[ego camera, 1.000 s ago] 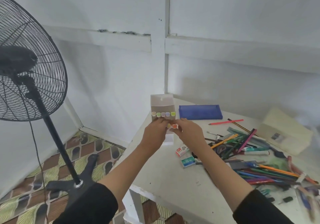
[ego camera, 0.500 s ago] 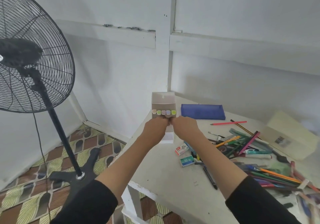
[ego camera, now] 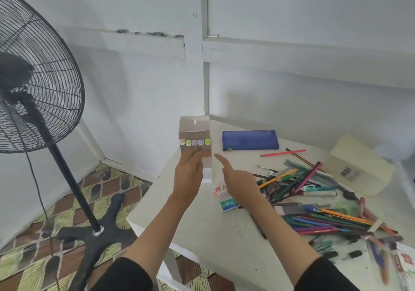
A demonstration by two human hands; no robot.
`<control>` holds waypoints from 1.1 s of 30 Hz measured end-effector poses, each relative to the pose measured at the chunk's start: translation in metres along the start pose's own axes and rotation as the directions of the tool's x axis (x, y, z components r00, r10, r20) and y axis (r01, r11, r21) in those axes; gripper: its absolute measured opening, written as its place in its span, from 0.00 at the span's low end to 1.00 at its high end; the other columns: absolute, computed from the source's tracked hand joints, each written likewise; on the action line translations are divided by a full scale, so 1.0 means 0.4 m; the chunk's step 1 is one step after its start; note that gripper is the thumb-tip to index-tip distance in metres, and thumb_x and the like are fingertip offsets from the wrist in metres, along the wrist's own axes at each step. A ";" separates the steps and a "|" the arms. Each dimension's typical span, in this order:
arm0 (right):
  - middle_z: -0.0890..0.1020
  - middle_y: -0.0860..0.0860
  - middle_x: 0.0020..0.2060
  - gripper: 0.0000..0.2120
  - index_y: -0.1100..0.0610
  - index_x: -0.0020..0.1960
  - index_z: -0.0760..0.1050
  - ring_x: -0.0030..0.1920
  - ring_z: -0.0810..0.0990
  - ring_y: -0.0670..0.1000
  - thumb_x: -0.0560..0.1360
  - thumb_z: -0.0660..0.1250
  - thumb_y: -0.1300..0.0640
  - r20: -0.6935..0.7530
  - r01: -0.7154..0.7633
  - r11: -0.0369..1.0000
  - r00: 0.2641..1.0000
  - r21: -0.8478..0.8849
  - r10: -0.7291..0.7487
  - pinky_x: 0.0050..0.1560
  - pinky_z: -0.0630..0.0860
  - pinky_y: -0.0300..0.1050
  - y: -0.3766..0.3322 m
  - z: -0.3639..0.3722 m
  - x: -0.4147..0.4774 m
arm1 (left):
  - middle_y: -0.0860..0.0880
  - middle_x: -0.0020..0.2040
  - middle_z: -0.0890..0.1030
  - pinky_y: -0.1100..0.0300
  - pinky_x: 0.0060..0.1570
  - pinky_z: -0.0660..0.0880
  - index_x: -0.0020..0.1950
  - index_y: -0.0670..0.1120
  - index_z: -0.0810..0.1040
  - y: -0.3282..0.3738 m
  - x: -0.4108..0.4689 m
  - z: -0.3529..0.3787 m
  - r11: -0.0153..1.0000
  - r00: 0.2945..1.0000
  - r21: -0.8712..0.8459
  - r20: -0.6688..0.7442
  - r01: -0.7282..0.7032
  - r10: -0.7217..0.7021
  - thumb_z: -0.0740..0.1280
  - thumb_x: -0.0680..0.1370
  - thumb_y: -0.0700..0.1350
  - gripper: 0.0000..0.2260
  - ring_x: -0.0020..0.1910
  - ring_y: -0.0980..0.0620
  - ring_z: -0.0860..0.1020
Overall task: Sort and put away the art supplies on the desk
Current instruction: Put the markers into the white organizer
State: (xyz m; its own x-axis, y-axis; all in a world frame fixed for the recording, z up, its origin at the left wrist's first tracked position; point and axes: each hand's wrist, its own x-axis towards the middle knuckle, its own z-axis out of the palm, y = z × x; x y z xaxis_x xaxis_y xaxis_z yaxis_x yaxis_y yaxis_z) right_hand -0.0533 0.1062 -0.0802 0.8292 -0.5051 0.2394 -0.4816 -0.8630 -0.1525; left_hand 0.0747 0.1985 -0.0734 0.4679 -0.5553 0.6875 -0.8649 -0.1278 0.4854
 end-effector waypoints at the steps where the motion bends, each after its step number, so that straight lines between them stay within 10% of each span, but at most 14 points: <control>1: 0.63 0.45 0.21 0.28 0.52 0.70 0.64 0.18 0.52 0.42 0.73 0.70 0.59 -0.073 -0.021 0.999 0.997 0.026 0.023 0.19 0.49 0.31 0.028 0.000 -0.020 | 0.45 0.53 0.78 0.60 0.49 0.73 0.52 0.43 0.79 0.004 -0.015 0.012 0.999 0.998 0.000 -0.052 -0.038 0.038 0.68 0.71 0.29 0.13 0.51 0.49 0.75; 9: 0.79 0.50 0.32 0.11 0.53 0.56 0.77 0.29 0.74 0.49 0.80 0.57 0.60 0.031 -0.314 0.873 0.945 0.374 0.326 0.34 0.72 0.47 0.290 -0.055 -0.159 | 0.46 0.41 0.80 0.62 0.44 0.65 0.39 0.42 0.82 0.097 -0.095 0.145 0.982 0.974 -0.062 0.131 -0.177 0.184 0.66 0.68 0.31 0.08 0.46 0.53 0.69; 16: 0.70 0.52 0.67 0.20 0.54 0.69 0.67 0.69 0.65 0.52 0.78 0.59 0.61 0.252 -0.344 0.929 0.919 0.135 0.303 0.66 0.66 0.51 0.423 -0.052 -0.151 | 0.50 0.66 0.74 0.49 0.62 0.66 0.66 0.48 0.75 0.192 -0.084 0.293 0.998 0.788 -0.039 0.612 -0.055 0.067 0.65 0.76 0.40 0.18 0.65 0.48 0.69; 22: 0.68 0.53 0.64 0.17 0.54 0.68 0.65 0.66 0.67 0.55 0.80 0.55 0.51 0.309 -0.310 0.945 0.893 -0.104 0.327 0.64 0.64 0.53 0.424 -0.024 -0.164 | 0.50 0.71 0.68 0.44 0.68 0.55 0.74 0.52 0.63 0.203 -0.048 0.370 0.990 0.543 0.137 0.834 -0.033 -0.097 0.61 0.78 0.51 0.24 0.69 0.48 0.64; 33: 0.71 0.46 0.65 0.15 0.48 0.64 0.71 0.66 0.66 0.49 0.79 0.55 0.59 0.183 -0.253 0.965 0.947 -0.071 0.262 0.63 0.63 0.53 0.462 -0.049 -0.116 | 0.51 0.55 0.82 0.47 0.60 0.70 0.52 0.56 0.81 0.193 0.042 0.404 0.948 0.520 0.075 0.821 0.310 -0.236 0.58 0.73 0.53 0.14 0.55 0.49 0.76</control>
State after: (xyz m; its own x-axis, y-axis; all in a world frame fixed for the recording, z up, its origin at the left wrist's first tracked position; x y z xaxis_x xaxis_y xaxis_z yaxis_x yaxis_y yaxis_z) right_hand -0.1862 -0.0301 -0.1007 0.7111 -0.7030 0.0115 -0.6951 -0.7053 -0.1393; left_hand -0.0134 0.0464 -0.1117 0.2982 -0.9334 -0.1998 -0.6882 -0.3553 0.6325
